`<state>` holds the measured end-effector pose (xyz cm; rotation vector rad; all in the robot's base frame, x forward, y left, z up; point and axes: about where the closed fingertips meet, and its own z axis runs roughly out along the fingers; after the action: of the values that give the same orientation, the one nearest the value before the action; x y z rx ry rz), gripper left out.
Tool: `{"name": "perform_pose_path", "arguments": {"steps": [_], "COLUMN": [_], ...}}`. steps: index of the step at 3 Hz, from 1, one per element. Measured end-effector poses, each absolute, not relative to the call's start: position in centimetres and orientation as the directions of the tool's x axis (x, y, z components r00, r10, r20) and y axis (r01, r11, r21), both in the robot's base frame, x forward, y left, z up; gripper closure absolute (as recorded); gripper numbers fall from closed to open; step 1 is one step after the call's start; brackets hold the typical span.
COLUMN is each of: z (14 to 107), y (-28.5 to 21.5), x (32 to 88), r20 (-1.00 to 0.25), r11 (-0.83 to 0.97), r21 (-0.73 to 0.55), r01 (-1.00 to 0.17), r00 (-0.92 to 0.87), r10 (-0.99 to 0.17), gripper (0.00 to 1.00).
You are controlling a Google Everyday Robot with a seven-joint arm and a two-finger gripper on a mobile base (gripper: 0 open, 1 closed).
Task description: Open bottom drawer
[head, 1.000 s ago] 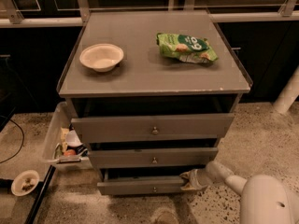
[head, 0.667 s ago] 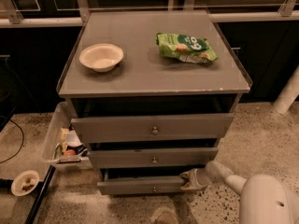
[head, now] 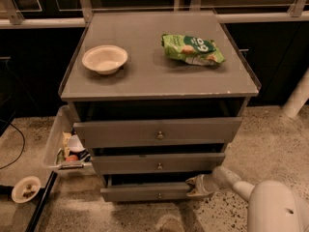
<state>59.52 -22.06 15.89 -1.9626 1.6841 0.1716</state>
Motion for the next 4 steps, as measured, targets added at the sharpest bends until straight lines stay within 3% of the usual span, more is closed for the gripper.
{"name": "perform_pose_path", "arguments": {"steps": [1, 2, 4], "z": [14.8, 14.0, 15.6], "y": [-22.1, -22.6, -22.6], "x": [59.5, 57.3, 55.2], "r20": [-0.463, -0.499, -0.500], "r11": [-0.049, -0.057, -0.080], "r21": [-0.280, -0.228, -0.227], "r01": [-0.959, -0.972, -0.970], "r00": [0.179, 0.167, 0.187], "r10": [-0.868, -0.850, -0.846], "gripper": [0.16, 0.18, 0.64]}}
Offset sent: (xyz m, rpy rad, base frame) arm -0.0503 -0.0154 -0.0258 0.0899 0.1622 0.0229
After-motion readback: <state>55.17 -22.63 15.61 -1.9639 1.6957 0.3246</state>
